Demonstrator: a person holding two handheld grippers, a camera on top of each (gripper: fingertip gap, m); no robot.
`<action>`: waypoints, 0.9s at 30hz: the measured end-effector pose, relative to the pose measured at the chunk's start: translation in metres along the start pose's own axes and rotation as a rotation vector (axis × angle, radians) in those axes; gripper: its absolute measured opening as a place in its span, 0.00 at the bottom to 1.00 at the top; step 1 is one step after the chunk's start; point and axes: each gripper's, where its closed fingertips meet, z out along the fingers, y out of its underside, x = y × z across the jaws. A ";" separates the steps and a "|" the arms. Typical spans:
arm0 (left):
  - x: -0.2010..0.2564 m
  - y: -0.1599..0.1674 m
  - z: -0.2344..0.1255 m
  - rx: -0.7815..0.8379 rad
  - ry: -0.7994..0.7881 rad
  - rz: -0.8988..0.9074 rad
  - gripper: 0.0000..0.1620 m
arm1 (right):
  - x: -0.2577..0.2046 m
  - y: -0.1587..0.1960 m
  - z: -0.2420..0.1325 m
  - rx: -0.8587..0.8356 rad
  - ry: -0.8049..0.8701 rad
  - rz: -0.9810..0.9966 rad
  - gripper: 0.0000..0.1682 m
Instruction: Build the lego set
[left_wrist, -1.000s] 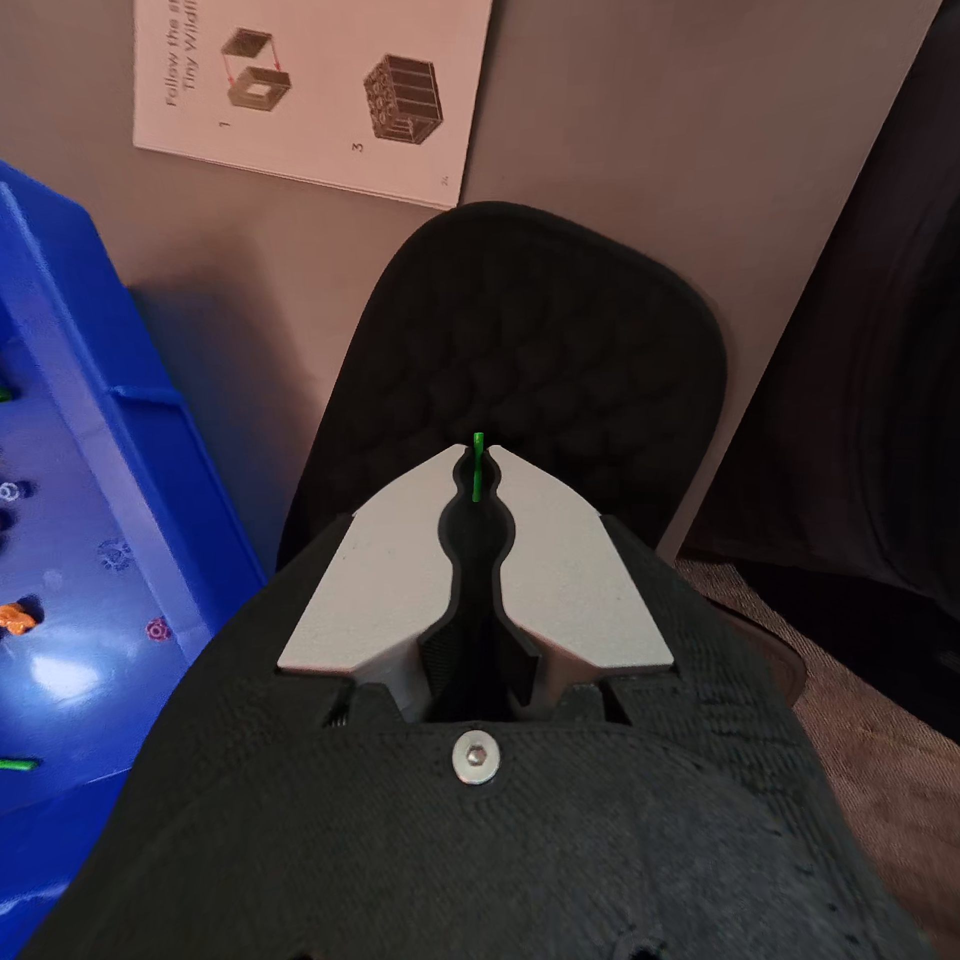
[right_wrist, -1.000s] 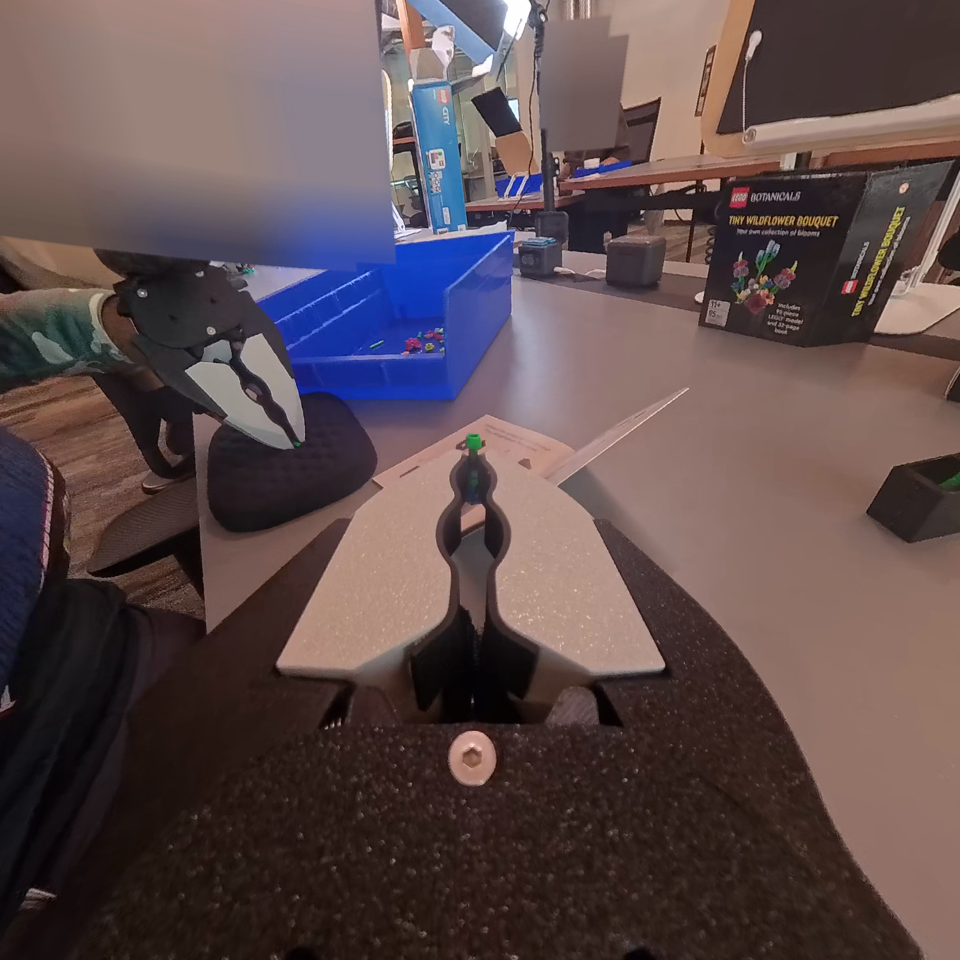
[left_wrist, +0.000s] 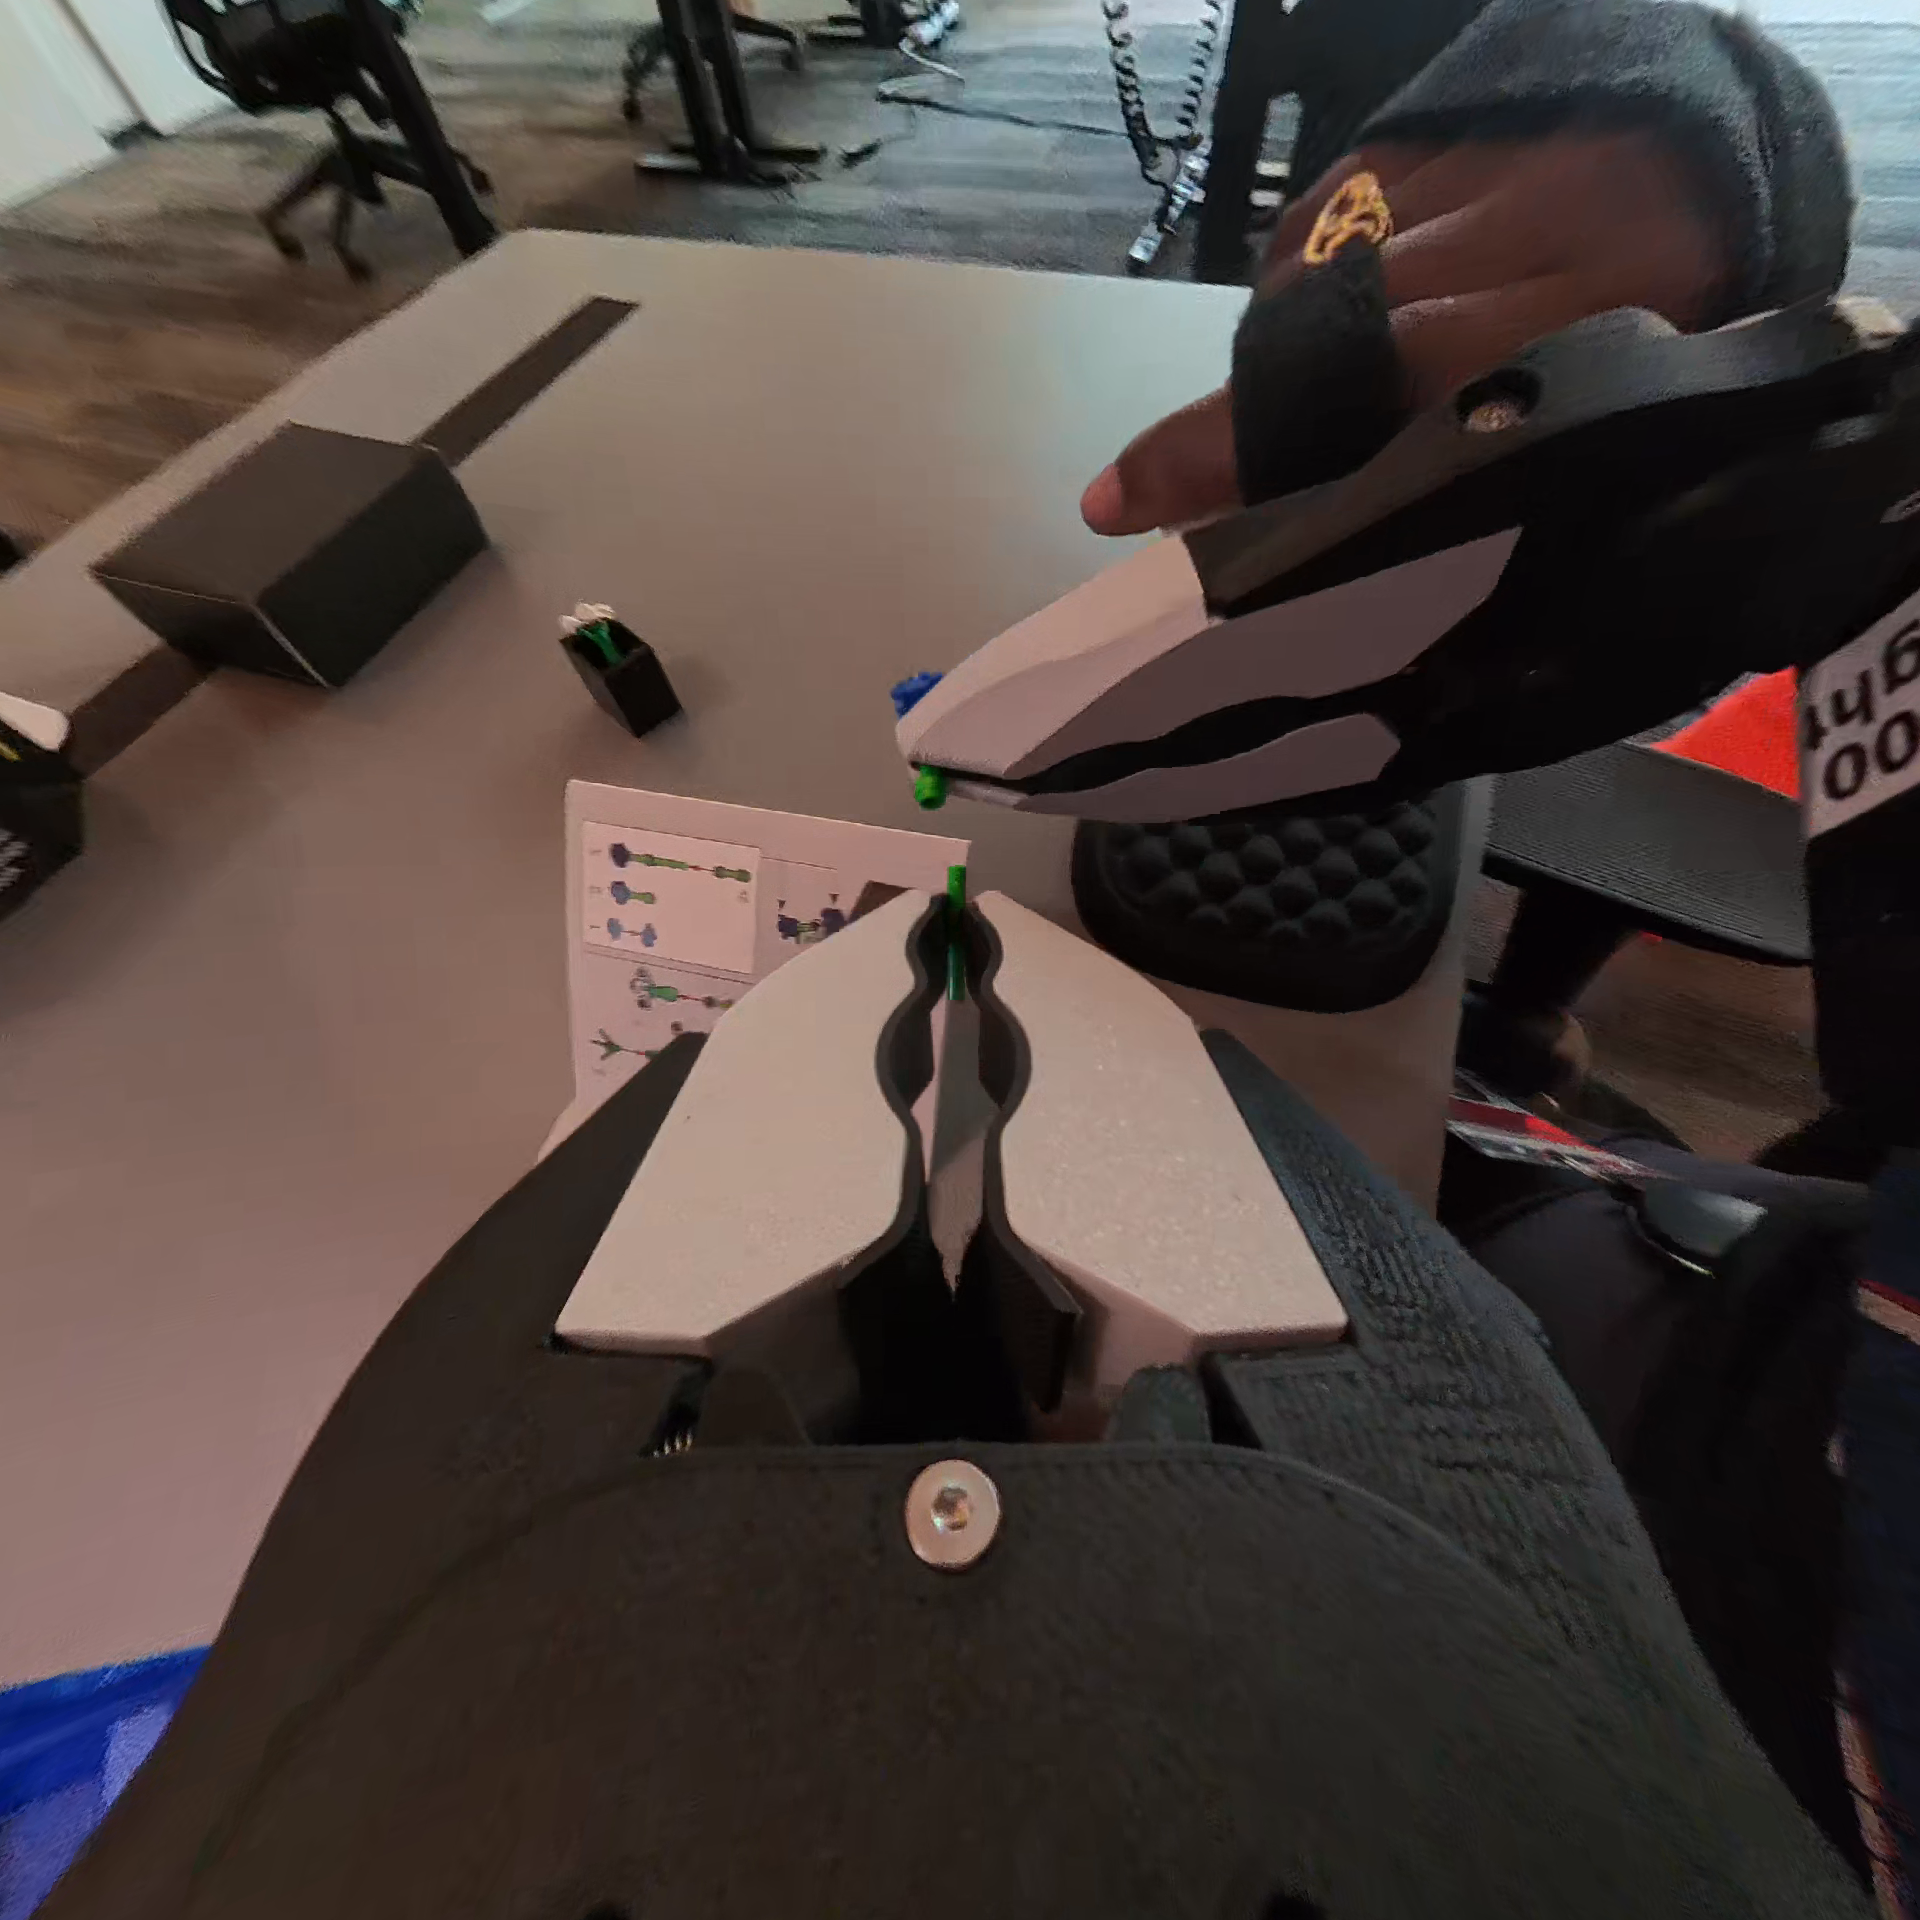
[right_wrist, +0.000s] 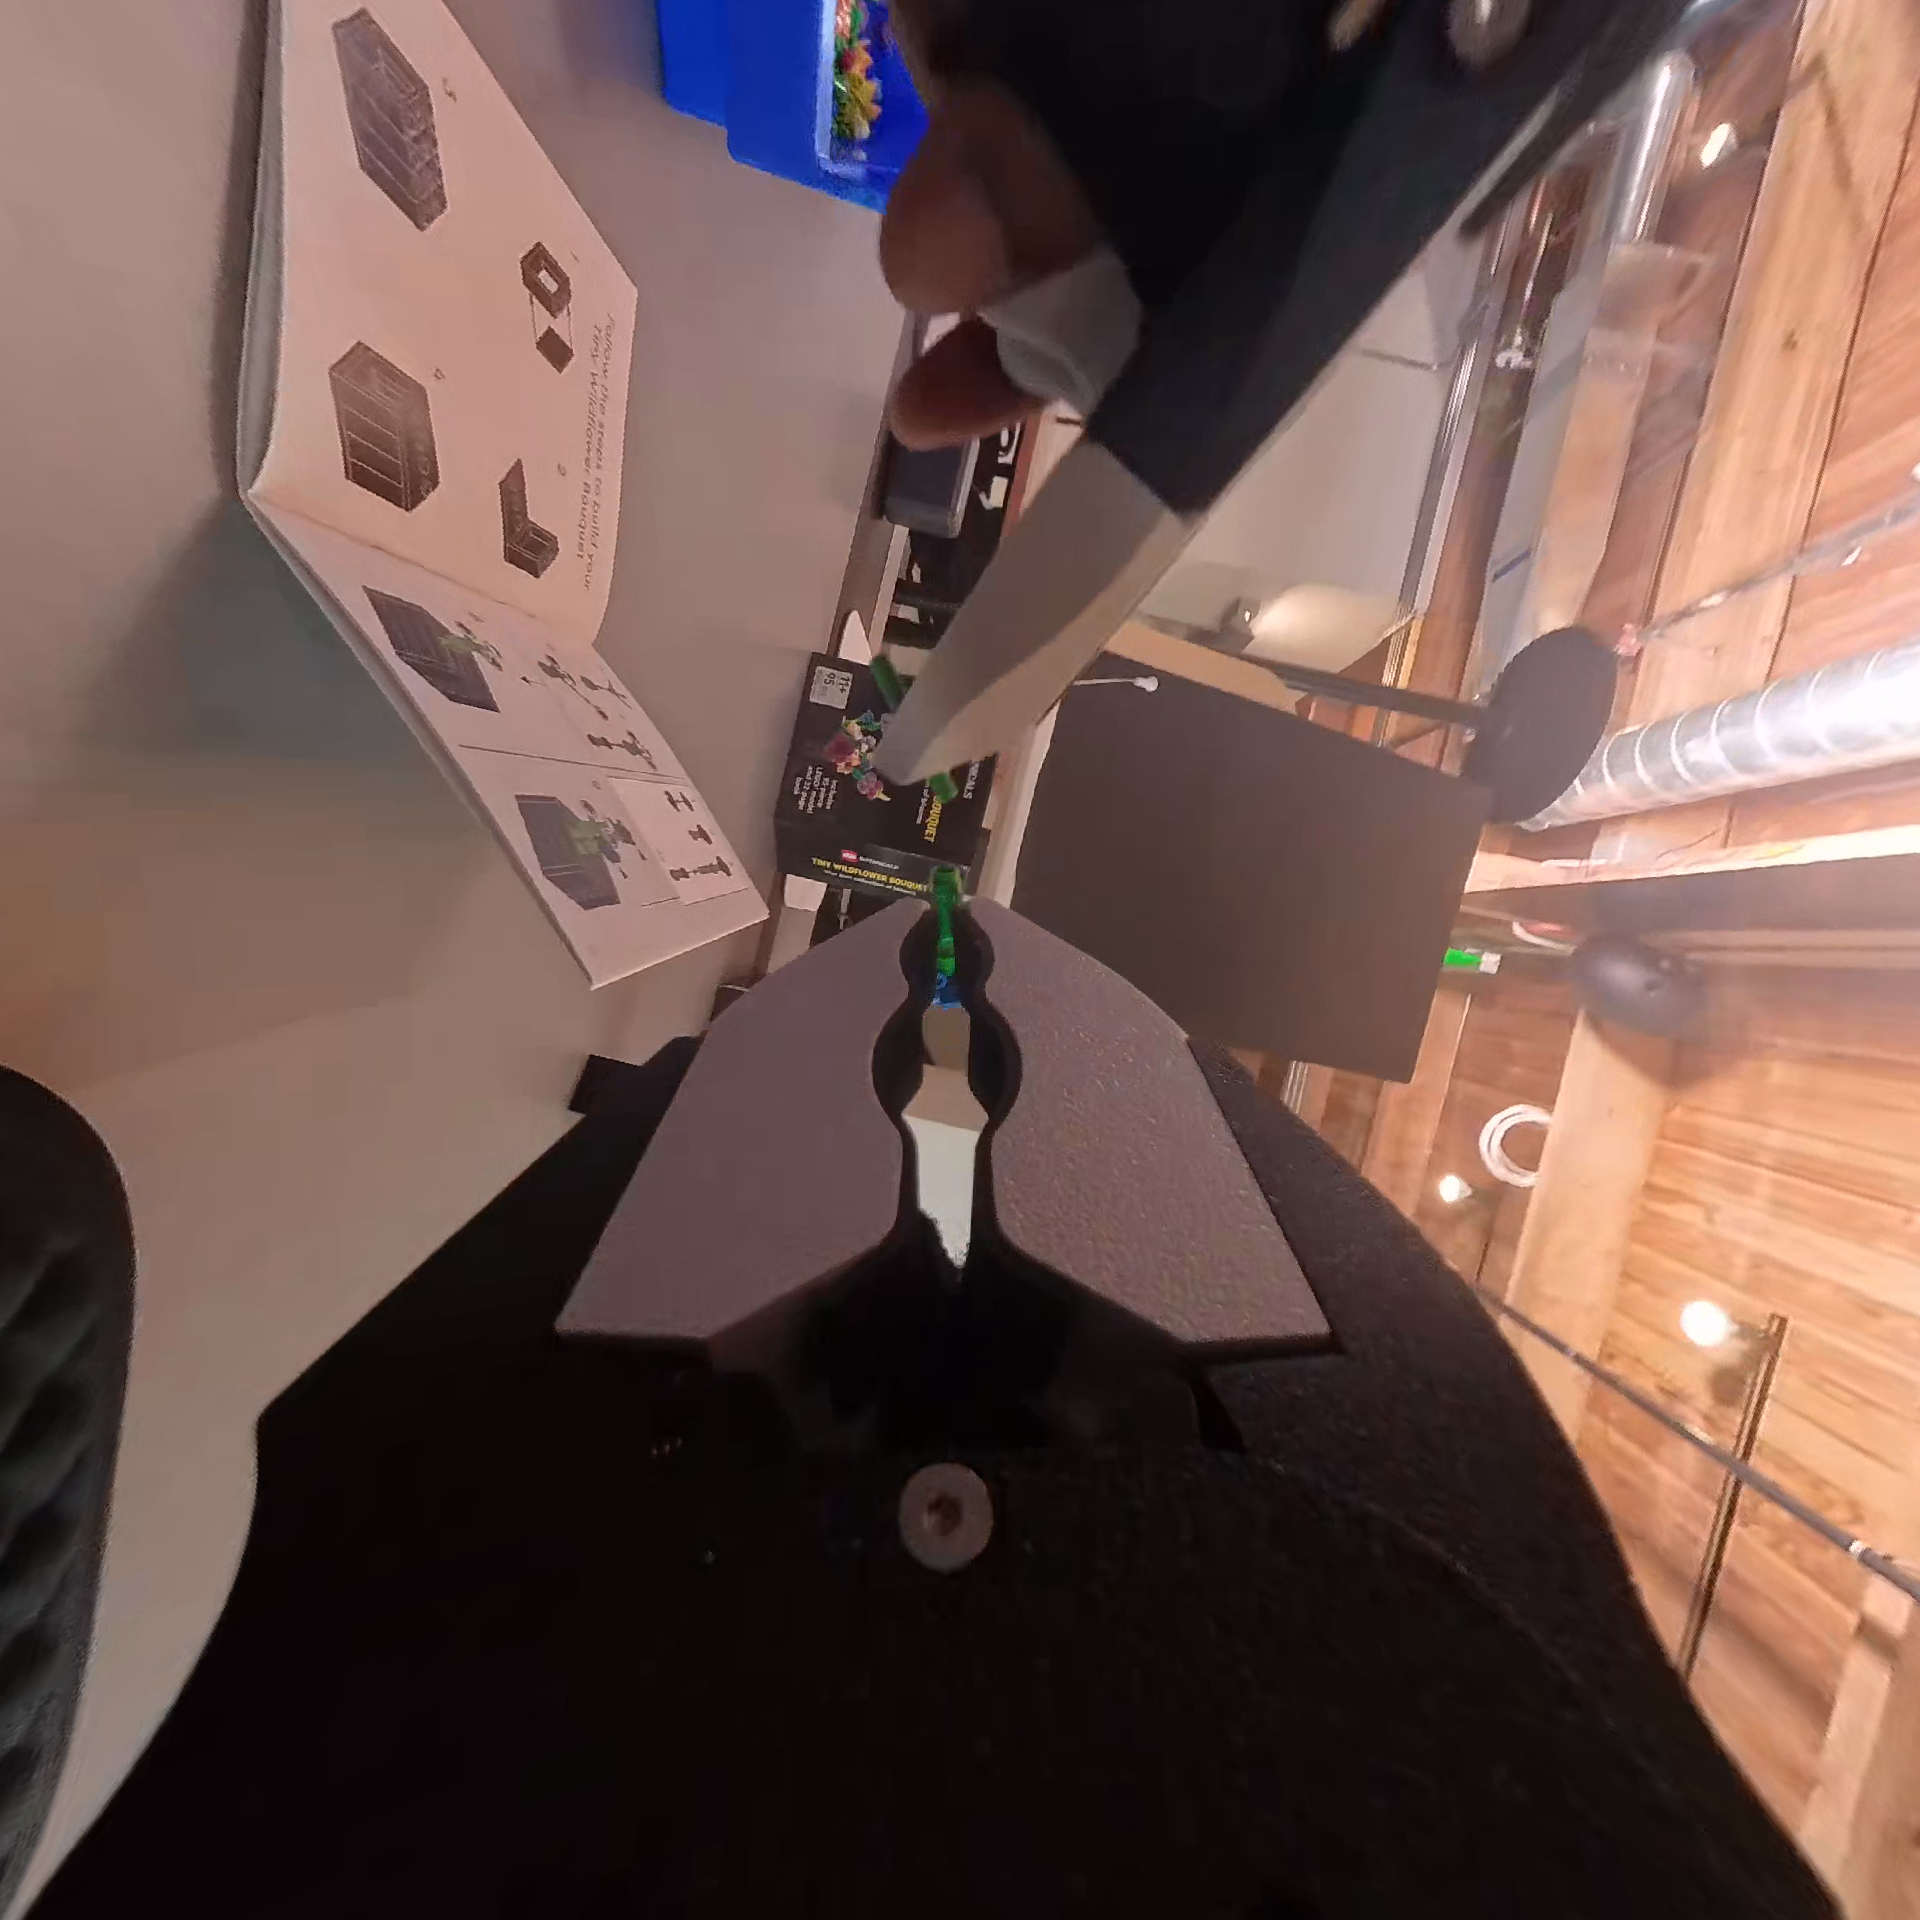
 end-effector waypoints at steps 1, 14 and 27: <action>0.003 0.000 0.002 -0.019 0.038 -0.007 0.02 | 0.000 -0.002 0.000 0.012 -0.008 -0.023 0.02; 0.000 0.002 0.010 -0.089 0.070 -0.012 0.02 | -0.003 -0.008 -0.002 0.057 -0.048 -0.273 0.02; 0.001 0.007 0.016 -0.091 0.074 -0.057 0.02 | -0.015 -0.007 0.003 0.027 -0.078 -0.304 0.02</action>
